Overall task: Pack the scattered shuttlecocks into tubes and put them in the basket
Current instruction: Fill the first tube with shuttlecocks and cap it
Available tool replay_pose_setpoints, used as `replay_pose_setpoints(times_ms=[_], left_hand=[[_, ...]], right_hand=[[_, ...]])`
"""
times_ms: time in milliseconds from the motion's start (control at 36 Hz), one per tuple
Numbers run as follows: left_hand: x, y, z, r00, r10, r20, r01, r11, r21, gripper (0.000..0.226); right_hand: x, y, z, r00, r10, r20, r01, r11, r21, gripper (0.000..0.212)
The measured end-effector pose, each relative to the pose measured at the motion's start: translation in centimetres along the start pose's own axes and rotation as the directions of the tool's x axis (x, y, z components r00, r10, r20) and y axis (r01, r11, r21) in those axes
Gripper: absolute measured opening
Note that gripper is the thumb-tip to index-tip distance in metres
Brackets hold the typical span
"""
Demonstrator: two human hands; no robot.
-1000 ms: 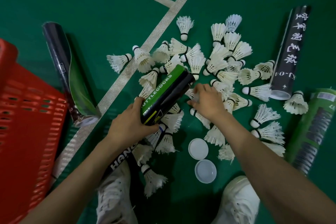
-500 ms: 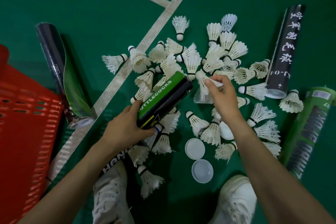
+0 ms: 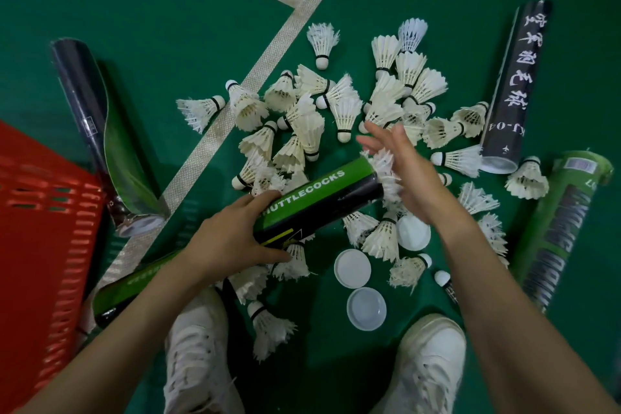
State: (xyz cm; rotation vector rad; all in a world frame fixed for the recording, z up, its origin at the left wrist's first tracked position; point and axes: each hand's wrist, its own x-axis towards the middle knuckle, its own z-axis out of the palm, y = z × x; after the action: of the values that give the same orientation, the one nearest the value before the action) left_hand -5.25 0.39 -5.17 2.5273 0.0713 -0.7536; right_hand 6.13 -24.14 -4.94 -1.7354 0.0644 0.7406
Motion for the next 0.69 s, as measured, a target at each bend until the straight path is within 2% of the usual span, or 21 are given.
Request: replay_pose_setpoints(times_ms=[56, 167, 278, 306, 389, 472, 528, 611, 639, 694], left_hand=[[-0.1, 0.0, 0.1, 1.000, 0.022, 0.002, -0.022, 0.999, -0.023, 0.099], [-0.6, -0.3, 0.3, 0.999, 0.032, 0.019, -0.032, 0.999, -0.001, 0.096], [-1.0, -0.9, 0.6, 1.000, -0.010, 0.028, 0.010, 1.000, 0.014, 0.101], [-1.1, -1.1, 0.7, 0.999, -0.022, 0.027, 0.022, 1.000, 0.014, 0.102], [-1.5, -1.4, 0.8, 0.999, -0.044, 0.020, 0.043, 0.998, 0.044, 0.100], [-1.7, -1.6, 1.1, 0.998, -0.057, -0.004, 0.057, 0.996, 0.064, 0.098], [-1.7, -1.6, 1.5, 0.997, -0.072, -0.015, 0.073, 0.996, 0.051, 0.098], [-1.7, -1.5, 1.8, 0.994, -0.100, -0.032, 0.101, 0.995, 0.024, 0.098], [-1.7, -1.6, 1.8, 0.994, -0.107, -0.037, 0.108, 0.994, 0.020, 0.099], [-1.9, -1.7, 1.8, 0.992, -0.120, -0.040, 0.121, 0.992, 0.026, 0.100]], right_hand=[[-0.2, 0.3, 1.0, 0.999, -0.012, 0.031, 0.010, 0.998, 0.063, 0.060], [-0.9, 0.8, 2.7, 0.996, -0.035, 0.077, 0.030, 0.997, 0.074, 0.059], [-0.6, 1.6, 2.5, 0.991, -0.040, -0.124, 0.067, 0.973, 0.222, 0.058], [-0.6, 2.0, 2.2, 0.986, -0.028, -0.163, 0.062, 0.975, 0.212, 0.054], [-0.8, 3.8, 1.6, 0.967, -0.031, -0.252, 0.024, 0.999, -0.031, 0.029], [-1.1, 6.1, 1.5, 0.965, -0.047, -0.259, -0.036, 0.951, -0.308, 0.019], [-1.5, 7.3, 1.6, 0.986, -0.039, -0.160, -0.049, 0.857, -0.512, 0.033], [-2.0, 8.5, 2.3, 1.000, 0.007, -0.002, -0.006, 0.635, -0.772, 0.066], [-2.2, 8.7, 2.6, 1.000, 0.017, 0.010, -0.001, 0.571, -0.821, 0.069], [-2.3, 9.1, 3.2, 1.000, -0.007, -0.026, -0.019, 0.477, -0.879, 0.060]])
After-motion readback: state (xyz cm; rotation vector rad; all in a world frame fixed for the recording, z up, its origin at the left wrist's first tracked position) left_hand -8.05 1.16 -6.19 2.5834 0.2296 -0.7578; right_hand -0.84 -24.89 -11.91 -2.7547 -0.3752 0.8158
